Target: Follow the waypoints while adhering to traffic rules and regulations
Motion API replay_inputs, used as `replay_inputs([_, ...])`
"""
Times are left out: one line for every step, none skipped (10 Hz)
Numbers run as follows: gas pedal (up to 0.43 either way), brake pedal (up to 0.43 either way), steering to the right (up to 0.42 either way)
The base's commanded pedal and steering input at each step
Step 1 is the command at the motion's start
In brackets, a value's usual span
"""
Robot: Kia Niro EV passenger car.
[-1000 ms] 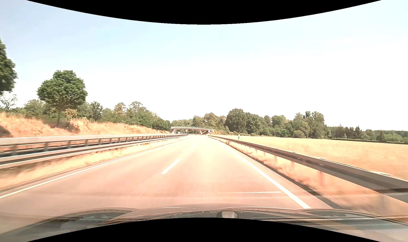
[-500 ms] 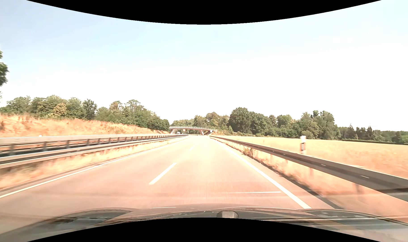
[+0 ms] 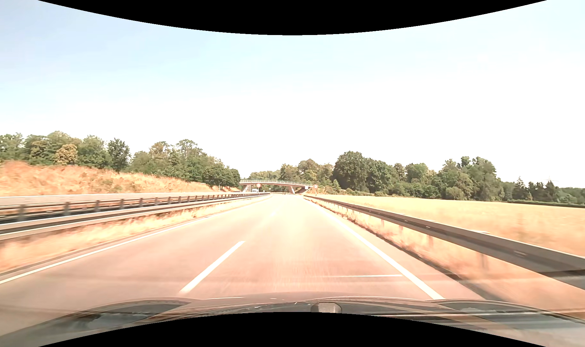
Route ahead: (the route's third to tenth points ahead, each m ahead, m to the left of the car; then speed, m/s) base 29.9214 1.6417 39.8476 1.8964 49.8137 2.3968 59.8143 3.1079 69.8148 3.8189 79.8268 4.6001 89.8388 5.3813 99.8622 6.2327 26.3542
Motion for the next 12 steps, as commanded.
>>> replay_inputs([0.0,0.0,-0.006])
replay_inputs([0.0,0.0,-0.006])
replay_inputs([0.0,0.0,-0.006])
replay_inputs([0.0,0.0,-0.006])
replay_inputs([0.0,0.0,-0.006])
replay_inputs([0.0,0.0,-0.006])
replay_inputs([0.0,0.0,-0.006])
replay_inputs([0.0,0.0,-0.006])
replay_inputs([0.0,0.0,-0.006])
replay_inputs([0.0,0.0,-0.006])
replay_inputs([0.0,0.0,-0.007])
replay_inputs([0.0,0.0,-0.007])
